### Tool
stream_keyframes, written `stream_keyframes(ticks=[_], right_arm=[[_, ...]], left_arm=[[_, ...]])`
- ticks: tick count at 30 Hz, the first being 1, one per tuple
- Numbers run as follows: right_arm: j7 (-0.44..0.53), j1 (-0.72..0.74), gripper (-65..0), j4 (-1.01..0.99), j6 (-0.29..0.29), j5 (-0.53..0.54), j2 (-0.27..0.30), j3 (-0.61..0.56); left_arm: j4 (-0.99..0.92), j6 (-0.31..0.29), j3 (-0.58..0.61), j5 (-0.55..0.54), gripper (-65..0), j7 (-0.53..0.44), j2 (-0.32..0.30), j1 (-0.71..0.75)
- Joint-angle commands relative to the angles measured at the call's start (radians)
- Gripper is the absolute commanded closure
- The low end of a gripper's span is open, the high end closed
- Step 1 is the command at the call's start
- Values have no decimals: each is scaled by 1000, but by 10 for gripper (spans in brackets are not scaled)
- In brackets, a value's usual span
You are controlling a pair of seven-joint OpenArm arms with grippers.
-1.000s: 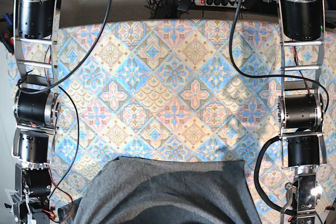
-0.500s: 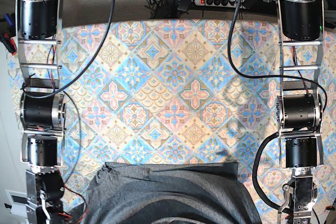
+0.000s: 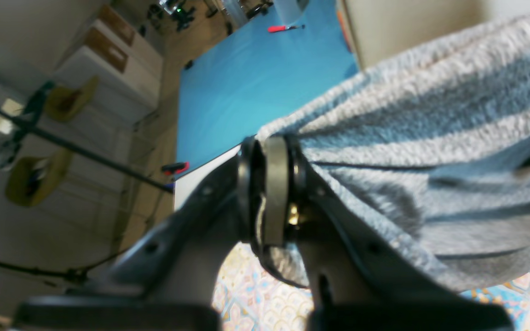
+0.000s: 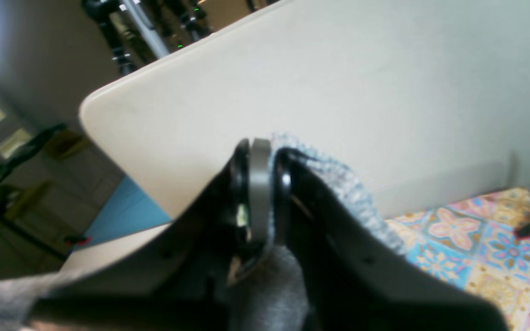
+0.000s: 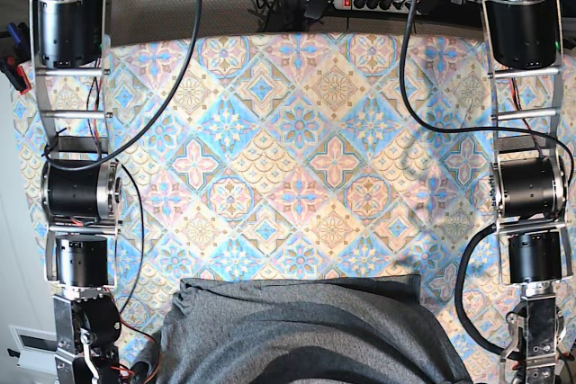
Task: Layout the t-shirt on the table in an organized manner, then fold the t-shirt properly
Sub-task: 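Raise the shirt high with both grippers, holding it spread between them, then lower the spread shirt with both grippers and lay it flat on the table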
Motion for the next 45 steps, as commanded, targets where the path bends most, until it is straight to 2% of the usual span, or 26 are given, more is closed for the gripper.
stream_keyframes(ticks=[1, 8, 10, 15, 17, 19, 23, 26, 30, 34, 37, 43, 45], right_arm=[[32, 50, 0, 20, 6, 2, 4, 3], [31, 50, 0, 20, 6, 2, 29, 3], [31, 21, 0, 20, 6, 2, 29, 3], [26, -58, 0, 20, 6, 2, 32, 3], [-12, -70, 0, 29, 8, 3, 33, 9], [-64, -81, 0, 87, 8, 5, 50, 9], [-147, -139, 0, 247, 8, 6, 90, 9], [-178, -219, 0, 320, 8, 6, 118, 9], [-227, -279, 0, 409, 8, 6, 164, 10], [-244, -363, 0, 495, 8, 6, 214, 47], [-262, -477, 0, 575, 8, 8, 216, 138], [-328, -636, 0, 684, 9, 8, 216, 302], [-330, -701, 0, 732, 9, 8, 216, 342]], left_arm=[[15, 12, -8, 4, 0, -30, -13, -49], [15, 11, -10, 4, 0, -31, -42, -49], [15, 11, -10, 4, 0, -33, -62, -49], [15, 11, -10, 2, 0, -33, -65, -49], [15, 11, -11, -2, 0, -23, -65, -49], [20, 11, -42, -53, 0, -16, -68, -49], [22, 9, -146, -176, 0, 109, -100, -49], [23, 9, -205, -262, 0, 161, -103, -37], [23, 9, -248, -312, 0, 201, -134, 58], [25, 9, -252, -367, 0, 205, -137, 162], [71, 9, -252, -394, 0, 205, -168, 259], [238, 9, -252, -409, 0, 207, -176, 443], [282, 9, -255, -410, 0, 234, -177, 494]])
